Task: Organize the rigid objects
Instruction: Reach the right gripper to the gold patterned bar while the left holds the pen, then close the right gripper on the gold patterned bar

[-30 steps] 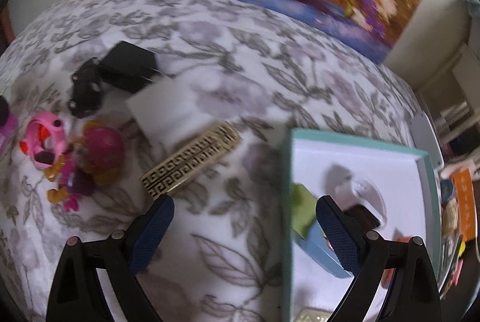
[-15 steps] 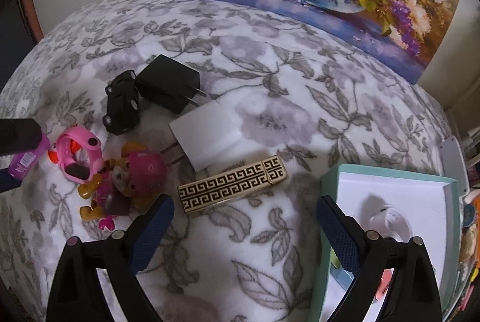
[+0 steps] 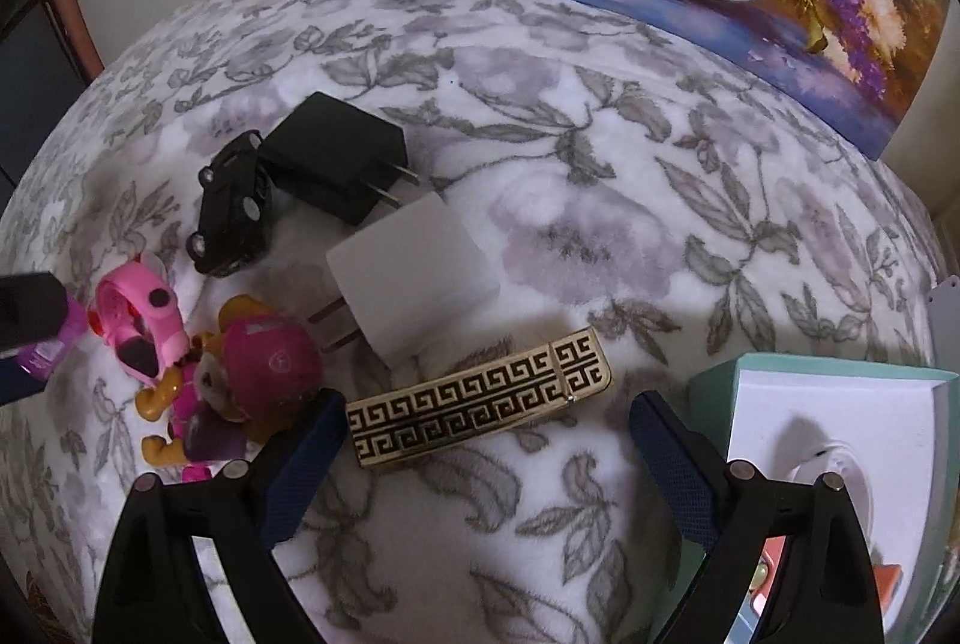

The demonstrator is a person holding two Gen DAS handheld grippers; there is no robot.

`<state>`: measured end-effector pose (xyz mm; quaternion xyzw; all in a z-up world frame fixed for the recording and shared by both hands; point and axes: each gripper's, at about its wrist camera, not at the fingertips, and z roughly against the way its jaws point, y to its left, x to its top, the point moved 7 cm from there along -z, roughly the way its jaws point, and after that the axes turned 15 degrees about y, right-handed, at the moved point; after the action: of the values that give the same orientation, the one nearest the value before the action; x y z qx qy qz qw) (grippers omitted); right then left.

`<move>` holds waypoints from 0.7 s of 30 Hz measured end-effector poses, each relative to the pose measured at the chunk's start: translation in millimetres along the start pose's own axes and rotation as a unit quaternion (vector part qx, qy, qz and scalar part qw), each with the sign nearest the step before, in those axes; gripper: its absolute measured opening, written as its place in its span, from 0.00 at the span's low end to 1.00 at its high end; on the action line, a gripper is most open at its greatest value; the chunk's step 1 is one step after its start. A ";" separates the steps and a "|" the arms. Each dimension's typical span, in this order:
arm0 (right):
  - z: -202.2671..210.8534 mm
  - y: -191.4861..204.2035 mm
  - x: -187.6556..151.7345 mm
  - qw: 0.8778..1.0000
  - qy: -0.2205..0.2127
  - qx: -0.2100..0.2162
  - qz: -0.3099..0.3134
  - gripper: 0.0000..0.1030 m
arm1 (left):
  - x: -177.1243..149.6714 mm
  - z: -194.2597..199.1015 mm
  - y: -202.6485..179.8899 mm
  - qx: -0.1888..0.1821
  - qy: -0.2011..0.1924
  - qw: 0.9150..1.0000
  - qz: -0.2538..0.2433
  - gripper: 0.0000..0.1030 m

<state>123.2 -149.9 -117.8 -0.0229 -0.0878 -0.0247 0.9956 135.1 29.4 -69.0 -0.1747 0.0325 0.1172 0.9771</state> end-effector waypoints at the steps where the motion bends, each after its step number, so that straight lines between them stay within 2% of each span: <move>1: 0.1 0.3 0.2 1.000 -0.001 -0.001 0.001 0.93 | 0.1 -1.3 0.0 0.001 0.001 1.000 0.000 0.80; 4: 0.4 0.8 0.2 1.000 -0.005 -0.002 0.003 0.93 | 0.7 -4.4 -0.6 0.005 0.004 1.000 0.000 0.80; 10: 2.8 3.6 -1.7 1.000 -0.007 0.019 0.009 0.83 | 0.4 -4.7 -3.3 0.008 0.002 1.000 -0.006 0.80; 21: 7.8 7.9 -5.3 1.000 -0.010 0.022 0.013 0.70 | 0.8 -10.8 -6.5 0.013 0.009 1.000 -0.016 0.80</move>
<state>117.1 -141.4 -111.4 -0.0022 -0.0982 -0.0093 0.9951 137.1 19.9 -77.1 -0.1630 0.0397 0.0994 0.9808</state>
